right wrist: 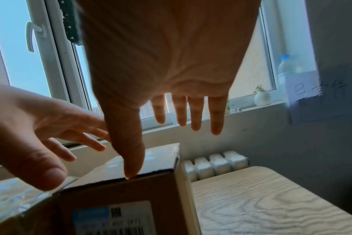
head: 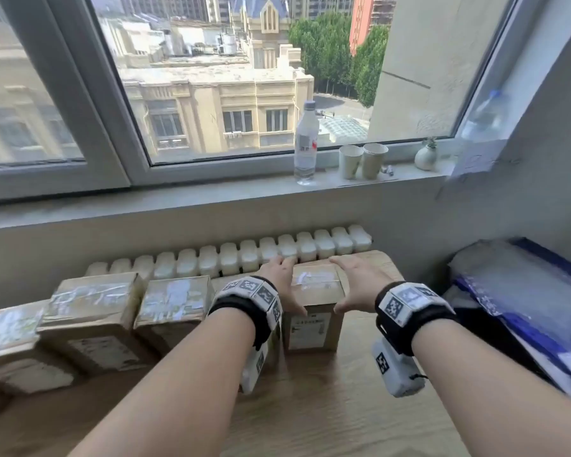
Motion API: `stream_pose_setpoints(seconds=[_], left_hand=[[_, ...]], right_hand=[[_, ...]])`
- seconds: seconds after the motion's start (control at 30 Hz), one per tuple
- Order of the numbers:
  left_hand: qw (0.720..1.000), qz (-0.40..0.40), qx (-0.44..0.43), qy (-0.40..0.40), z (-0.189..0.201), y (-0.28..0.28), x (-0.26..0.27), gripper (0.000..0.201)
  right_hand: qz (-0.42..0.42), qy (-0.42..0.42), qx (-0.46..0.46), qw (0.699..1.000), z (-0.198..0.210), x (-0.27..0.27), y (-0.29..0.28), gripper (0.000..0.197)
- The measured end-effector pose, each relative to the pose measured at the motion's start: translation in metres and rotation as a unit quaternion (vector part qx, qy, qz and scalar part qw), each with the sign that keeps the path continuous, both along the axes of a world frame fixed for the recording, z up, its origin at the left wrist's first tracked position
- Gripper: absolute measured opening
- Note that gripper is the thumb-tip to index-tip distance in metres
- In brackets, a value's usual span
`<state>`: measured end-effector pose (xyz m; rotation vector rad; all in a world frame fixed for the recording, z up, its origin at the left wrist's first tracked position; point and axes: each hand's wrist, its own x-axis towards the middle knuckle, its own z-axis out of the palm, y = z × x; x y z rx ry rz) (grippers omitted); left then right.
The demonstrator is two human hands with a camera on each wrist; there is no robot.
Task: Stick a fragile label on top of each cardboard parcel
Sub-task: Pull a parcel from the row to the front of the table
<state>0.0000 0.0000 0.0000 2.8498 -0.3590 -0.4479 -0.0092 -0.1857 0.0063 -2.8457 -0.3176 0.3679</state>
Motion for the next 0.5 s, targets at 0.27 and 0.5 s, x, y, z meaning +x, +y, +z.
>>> stream_pose_setpoints(seconds=[0.27,0.5], left_hand=[[0.999,0.021,0.007,0.043,-0.027,-0.013,0.013,0.106],[0.996,0.039,-0.056,0.049,-0.011,-0.021,0.014,0.105]], right_hand=[[0.008,0.041,0.013,0.999,-0.033,0.012,-0.002,0.102],[-0.013,0.055,0.021,0.998,-0.022,0.016,-0.011,0.108]])
